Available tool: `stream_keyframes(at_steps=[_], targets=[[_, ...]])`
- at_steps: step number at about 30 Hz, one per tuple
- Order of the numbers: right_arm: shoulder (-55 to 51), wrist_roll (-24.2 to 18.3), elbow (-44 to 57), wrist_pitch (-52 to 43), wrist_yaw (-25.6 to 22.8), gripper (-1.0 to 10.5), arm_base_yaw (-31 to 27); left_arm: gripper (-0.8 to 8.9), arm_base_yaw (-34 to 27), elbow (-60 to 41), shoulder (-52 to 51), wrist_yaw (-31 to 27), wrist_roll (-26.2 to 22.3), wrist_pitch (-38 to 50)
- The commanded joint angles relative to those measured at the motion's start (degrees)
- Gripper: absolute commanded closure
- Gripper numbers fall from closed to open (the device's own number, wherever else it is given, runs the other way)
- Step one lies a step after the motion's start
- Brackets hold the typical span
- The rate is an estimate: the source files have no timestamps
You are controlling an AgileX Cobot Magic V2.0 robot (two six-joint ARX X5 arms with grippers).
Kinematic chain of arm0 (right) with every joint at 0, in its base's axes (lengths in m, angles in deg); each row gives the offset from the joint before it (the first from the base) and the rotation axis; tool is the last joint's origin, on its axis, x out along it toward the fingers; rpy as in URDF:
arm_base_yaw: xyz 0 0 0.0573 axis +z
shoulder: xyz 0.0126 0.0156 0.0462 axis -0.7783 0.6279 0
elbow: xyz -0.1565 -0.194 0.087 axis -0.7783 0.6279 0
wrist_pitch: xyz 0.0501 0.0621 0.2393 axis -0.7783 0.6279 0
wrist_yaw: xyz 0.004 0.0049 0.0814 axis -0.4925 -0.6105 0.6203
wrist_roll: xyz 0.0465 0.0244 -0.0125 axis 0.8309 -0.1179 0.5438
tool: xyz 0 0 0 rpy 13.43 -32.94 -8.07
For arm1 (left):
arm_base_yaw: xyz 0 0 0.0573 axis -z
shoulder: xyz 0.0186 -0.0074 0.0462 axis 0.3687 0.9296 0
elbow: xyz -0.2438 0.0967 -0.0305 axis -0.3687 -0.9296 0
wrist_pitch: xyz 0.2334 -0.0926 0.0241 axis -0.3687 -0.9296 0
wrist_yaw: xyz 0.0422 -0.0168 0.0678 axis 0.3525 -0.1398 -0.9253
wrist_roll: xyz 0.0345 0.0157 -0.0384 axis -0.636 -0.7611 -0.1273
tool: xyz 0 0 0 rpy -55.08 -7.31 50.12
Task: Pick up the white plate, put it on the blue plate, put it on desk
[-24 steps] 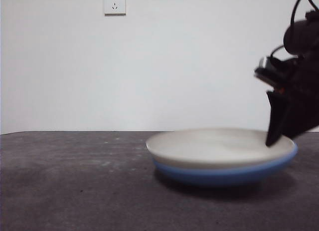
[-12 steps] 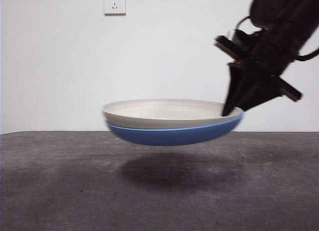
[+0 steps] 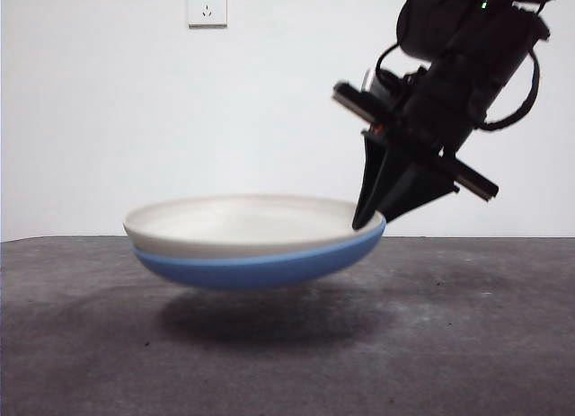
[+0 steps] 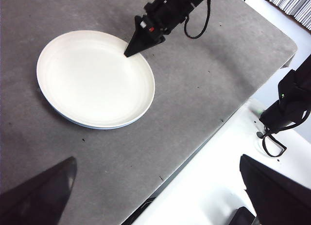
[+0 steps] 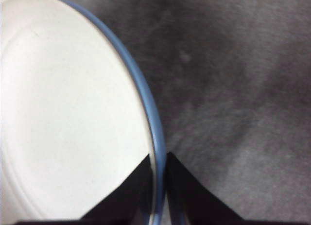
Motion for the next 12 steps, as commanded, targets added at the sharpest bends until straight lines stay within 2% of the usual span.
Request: stream_keyframes(at_steps=[1, 12], targets=[[2.4, 1.3, -1.2, -0.7, 0.2, 9.4, 0.5, 2.31, 0.2, 0.4, 0.1, -0.2, -0.1, 0.7], [8.2, 1.9, -1.2, -0.8, -1.1, 9.4, 0.4, 2.3, 0.2, 0.4, 0.1, -0.2, 0.0, 0.7]])
